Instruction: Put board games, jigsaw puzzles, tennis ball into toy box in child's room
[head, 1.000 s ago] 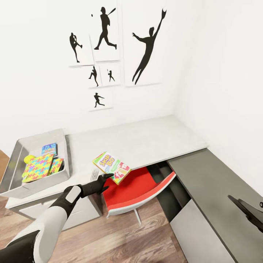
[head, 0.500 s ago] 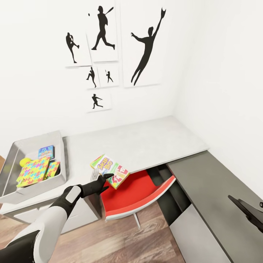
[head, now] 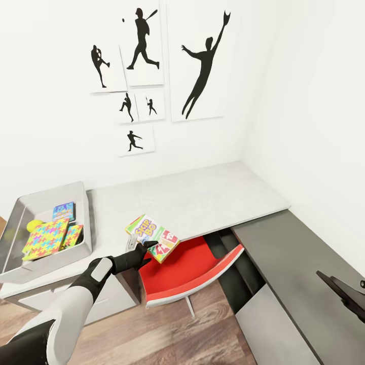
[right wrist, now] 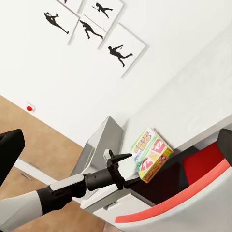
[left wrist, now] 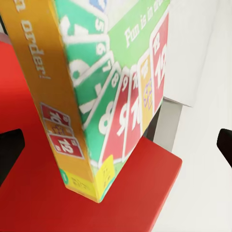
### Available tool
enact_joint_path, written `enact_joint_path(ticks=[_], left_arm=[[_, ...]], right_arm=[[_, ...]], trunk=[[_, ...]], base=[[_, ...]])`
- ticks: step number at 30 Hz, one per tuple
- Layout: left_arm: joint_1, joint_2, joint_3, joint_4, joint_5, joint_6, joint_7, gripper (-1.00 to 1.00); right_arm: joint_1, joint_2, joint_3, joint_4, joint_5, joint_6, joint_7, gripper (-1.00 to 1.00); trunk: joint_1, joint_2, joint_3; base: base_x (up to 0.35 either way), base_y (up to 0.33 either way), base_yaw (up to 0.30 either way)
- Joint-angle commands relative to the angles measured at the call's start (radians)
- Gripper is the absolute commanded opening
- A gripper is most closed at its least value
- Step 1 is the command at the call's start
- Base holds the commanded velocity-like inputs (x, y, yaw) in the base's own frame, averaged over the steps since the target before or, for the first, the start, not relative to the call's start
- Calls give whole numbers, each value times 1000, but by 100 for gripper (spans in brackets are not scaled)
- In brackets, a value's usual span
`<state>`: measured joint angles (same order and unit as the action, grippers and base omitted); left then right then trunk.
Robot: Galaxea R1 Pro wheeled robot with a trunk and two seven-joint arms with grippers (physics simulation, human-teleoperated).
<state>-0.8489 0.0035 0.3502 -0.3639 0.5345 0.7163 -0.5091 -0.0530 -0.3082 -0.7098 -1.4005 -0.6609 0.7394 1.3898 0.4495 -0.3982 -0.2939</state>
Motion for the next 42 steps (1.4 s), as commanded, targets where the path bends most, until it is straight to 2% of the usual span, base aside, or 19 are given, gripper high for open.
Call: enact_joint_path(ticks=[1, 42], left_arm=[[-1, 0, 6, 0, -1, 6, -2, 100], [-1, 0, 6, 0, -1, 6, -2, 100]], right_arm=[[-1, 0, 0, 0, -2, 9, 2, 100], [-1, 1, 0, 0, -2, 9, 2, 100]], trunk=[[1, -2, -2], [1, -2, -2]], base=[[2, 0, 0], [21, 11, 0]])
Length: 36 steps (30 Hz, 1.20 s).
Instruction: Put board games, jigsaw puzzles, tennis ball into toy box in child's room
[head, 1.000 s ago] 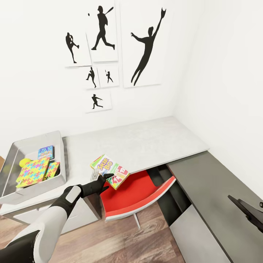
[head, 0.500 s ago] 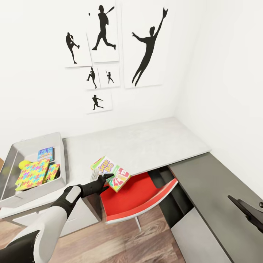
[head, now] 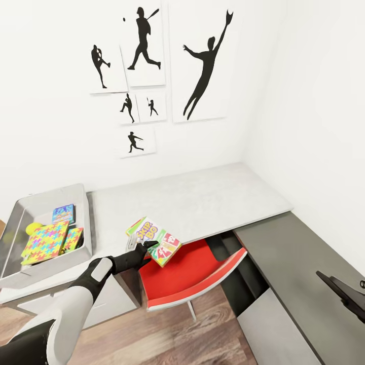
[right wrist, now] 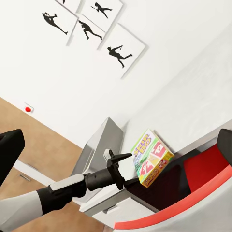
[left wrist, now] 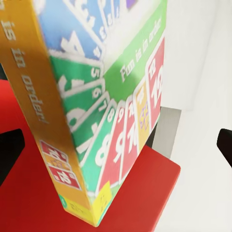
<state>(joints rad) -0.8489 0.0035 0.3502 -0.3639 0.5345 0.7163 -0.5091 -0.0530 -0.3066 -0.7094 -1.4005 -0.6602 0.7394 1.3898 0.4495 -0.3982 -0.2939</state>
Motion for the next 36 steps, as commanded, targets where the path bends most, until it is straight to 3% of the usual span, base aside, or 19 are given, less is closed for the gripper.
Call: enact_joint_path(ticks=[1, 36], left_arm=[[-1, 0, 6, 0, -1, 6, -2, 100], [-1, 0, 6, 0, -1, 6, -2, 100]], right_arm=[[-1, 0, 0, 0, -2, 9, 2, 100], [-1, -3, -1, 0, 0, 10, 1, 100]], trunk=[[1, -2, -2], [1, -2, -9]], base=[[0, 0, 0], [0, 0, 0]])
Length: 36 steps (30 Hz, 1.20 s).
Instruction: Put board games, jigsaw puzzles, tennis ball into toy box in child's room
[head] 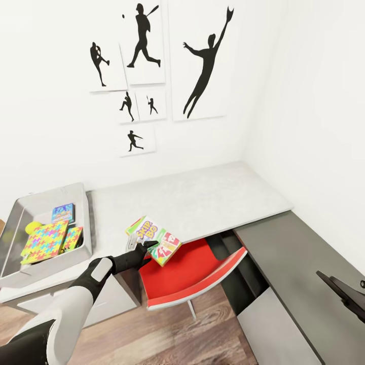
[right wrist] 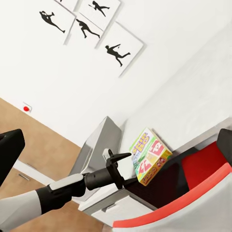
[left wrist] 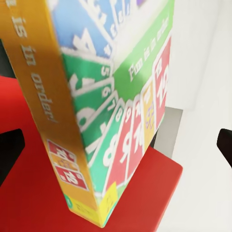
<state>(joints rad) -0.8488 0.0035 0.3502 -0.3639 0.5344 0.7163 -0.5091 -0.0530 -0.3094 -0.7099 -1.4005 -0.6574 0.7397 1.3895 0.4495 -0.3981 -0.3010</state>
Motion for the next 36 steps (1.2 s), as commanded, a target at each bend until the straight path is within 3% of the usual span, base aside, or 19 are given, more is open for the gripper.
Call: enact_joint_path(ticks=[1, 36], left_arm=[[-1, 0, 6, 0, -1, 6, -2, 100], [-1, -1, 6, 0, -1, 6, -2, 100]], right_arm=[[-1, -1, 0, 0, -2, 9, 1, 100], [-1, -1, 0, 0, -2, 10, 0, 100]], trunk=[[0, -2, -3], [0, -2, -49]], base=[[0, 0, 0], [1, 0, 0]])
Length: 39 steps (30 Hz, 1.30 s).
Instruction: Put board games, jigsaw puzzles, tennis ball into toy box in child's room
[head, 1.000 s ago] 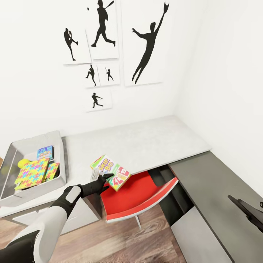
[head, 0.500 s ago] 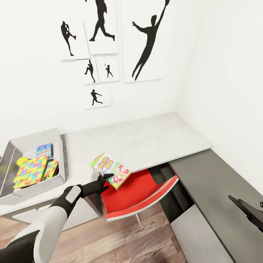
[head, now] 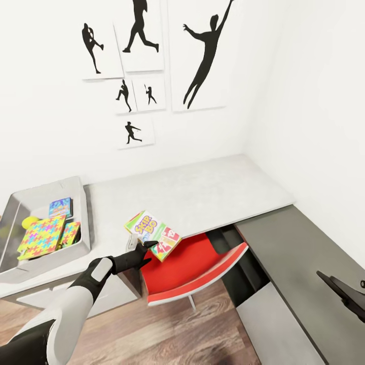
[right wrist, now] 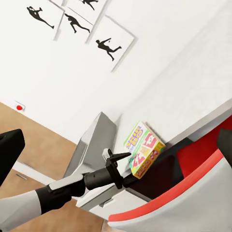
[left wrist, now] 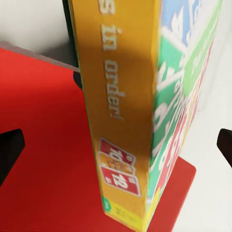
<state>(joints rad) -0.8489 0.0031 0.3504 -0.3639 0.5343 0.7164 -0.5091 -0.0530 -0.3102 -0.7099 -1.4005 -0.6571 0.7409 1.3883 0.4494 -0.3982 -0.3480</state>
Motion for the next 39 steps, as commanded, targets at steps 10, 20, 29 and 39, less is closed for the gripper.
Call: enact_joint_path(ticks=[10, 20, 29, 39], left_arm=[[-1, -11, 6, 0, -1, 6, -2, 100], [-1, -14, 6, 0, -1, 6, -2, 100], [0, -13, 6, 0, -1, 5, -2, -100], [1, -13, 6, 0, -1, 5, -2, -100]], right_arm=[[-1, 0, 0, 0, -3, 9, 2, 100], [-1, 1, 0, 0, -3, 9, 2, 100], [-1, 1, 0, 0, -3, 8, 2, 100], [-1, 0, 0, 0, -3, 9, 2, 100]], trunk=[[1, -2, -2], [1, -2, -2], [1, -2, -2], [1, -2, -2]], base=[[77, 0, 0], [19, 0, 0], [2, 0, 0], [0, 0, 0]])
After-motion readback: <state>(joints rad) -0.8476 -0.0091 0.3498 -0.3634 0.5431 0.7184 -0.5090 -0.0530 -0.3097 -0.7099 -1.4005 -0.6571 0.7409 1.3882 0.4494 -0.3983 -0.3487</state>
